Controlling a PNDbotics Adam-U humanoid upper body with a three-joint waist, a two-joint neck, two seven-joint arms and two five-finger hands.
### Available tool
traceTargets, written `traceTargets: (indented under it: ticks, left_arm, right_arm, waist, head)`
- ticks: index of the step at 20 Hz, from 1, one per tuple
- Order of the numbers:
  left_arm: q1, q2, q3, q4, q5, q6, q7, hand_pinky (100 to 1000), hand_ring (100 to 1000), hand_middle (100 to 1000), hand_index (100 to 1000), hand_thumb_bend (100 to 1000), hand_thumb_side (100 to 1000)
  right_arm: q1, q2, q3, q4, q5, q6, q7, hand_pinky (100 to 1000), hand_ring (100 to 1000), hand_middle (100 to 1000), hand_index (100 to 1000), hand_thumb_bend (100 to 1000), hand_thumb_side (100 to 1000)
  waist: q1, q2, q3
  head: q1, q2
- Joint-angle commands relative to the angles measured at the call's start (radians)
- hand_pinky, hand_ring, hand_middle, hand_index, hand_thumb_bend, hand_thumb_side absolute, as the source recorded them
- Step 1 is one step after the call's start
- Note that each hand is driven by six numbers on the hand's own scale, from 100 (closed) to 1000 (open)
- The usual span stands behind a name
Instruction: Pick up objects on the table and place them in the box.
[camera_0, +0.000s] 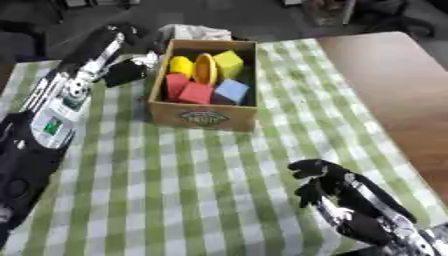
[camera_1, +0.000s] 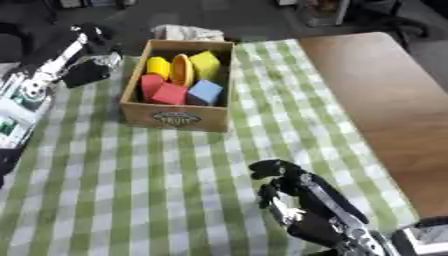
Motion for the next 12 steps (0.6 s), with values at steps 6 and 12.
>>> traceTargets:
  ticks: [6,12]
  left_arm:
    - [0.171,-0.064,0.117,-0.227,0.133,0.001,0.101,694,769,748,867,100,779]
    - [0.334,-0.171,0.127,-0.389,0.233,0.028,0.114,671,756,730,850,100,809]
  right_arm:
    - [0.003,-0.020,-0.016,-0.004,0.001,-0.005,-0.041,678,489,808,741,100,474]
    - [0.007,-0.013,-0.030,-0.004,-0.004,-0.007,-0.089,674,483,797,730,100,472]
  waist:
    - [0.014,-0.022,0.052]
    - [0.016,-0.027,0.069]
  head:
    - [0.022,0.004]
    - [0.046,0.004]
